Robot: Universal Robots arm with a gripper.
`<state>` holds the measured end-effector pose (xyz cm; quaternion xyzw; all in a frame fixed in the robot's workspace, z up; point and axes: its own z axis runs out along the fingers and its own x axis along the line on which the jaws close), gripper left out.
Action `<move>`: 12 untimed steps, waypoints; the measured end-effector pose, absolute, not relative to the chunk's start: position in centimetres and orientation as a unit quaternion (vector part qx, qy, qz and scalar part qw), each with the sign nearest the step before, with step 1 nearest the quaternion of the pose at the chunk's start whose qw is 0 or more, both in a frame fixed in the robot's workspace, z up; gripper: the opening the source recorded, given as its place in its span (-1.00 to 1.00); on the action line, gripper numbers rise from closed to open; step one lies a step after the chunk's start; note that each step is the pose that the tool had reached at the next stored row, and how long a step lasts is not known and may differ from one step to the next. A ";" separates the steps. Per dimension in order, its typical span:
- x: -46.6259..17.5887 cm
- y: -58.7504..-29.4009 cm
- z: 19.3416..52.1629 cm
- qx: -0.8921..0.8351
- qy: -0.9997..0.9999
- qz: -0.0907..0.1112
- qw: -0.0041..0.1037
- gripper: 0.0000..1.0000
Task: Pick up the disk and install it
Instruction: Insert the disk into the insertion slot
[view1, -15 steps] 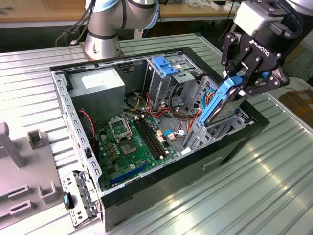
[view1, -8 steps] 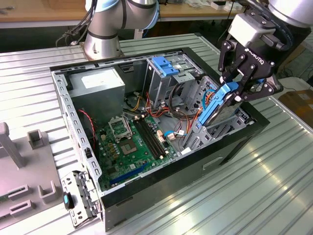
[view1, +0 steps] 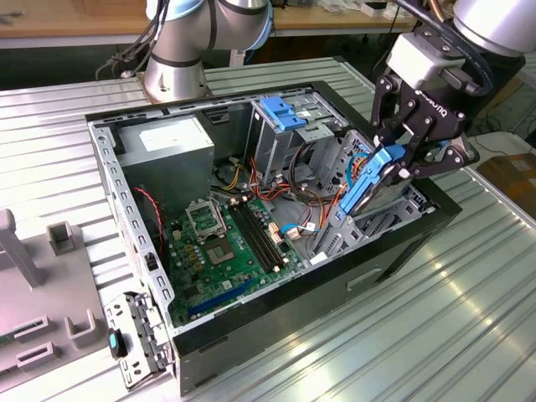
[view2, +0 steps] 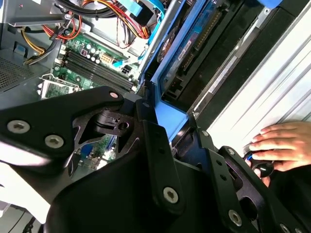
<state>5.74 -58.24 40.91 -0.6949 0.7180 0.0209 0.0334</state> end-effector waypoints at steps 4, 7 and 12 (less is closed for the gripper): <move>5.7 -58.2 40.4 -0.695 0.718 0.021 0.033 -0.26; 5.7 -58.2 40.4 -0.695 0.718 0.021 0.033 -0.26; 5.7 -58.2 40.9 -0.695 0.718 0.021 0.033 -0.12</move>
